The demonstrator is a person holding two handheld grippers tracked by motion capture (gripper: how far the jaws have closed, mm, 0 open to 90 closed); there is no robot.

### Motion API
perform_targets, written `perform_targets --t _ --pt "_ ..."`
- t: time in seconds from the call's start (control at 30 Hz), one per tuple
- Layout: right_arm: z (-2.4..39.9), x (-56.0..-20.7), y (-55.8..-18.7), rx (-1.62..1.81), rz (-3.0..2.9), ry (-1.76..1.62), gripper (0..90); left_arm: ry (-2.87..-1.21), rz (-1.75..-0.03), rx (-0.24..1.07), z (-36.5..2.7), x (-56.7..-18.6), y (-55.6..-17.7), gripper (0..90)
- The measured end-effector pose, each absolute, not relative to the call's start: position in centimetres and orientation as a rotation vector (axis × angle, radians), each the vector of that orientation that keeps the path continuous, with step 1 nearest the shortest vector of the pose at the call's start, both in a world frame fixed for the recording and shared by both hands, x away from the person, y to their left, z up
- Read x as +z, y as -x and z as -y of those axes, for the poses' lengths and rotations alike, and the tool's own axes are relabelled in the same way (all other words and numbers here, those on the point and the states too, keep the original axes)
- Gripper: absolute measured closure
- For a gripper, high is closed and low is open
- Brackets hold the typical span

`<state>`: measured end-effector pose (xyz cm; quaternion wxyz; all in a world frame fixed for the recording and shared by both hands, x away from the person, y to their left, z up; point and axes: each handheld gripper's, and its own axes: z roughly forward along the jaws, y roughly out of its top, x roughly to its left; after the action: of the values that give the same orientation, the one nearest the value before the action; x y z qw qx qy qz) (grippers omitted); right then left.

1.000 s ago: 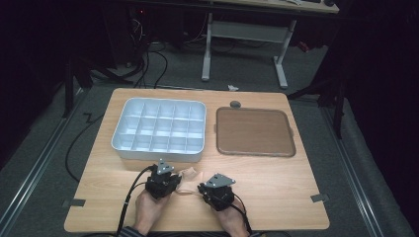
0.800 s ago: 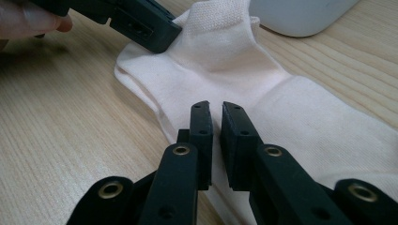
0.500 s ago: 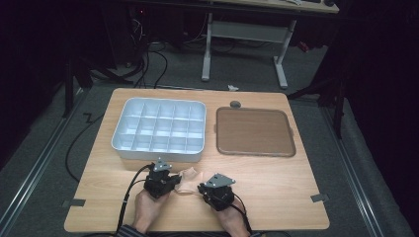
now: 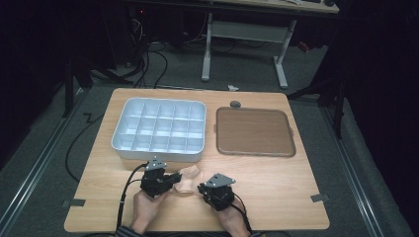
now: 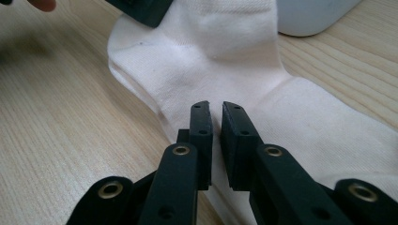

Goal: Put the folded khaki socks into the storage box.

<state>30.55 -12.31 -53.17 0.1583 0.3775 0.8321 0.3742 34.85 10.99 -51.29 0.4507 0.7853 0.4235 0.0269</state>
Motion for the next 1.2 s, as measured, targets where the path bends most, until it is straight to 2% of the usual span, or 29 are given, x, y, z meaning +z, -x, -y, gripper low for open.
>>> perform_targets --t 0.43,1.03,1.2 --pt "12.1 -53.0 -30.8 1.053 -2.403 -1.078 83.2 -1.895 -0.984 0.044 -10.5 -49.9 -34.7 87.0" --pt "9.7 -52.9 -32.0 1.069 -2.470 -0.995 83.4 -1.852 -0.928 0.037 -10.4 -49.1 -34.3 87.1" --pt "9.6 -52.6 -32.0 1.066 -2.477 -1.005 80.0 -1.863 -0.946 0.062 -10.5 -49.1 -34.3 87.2"
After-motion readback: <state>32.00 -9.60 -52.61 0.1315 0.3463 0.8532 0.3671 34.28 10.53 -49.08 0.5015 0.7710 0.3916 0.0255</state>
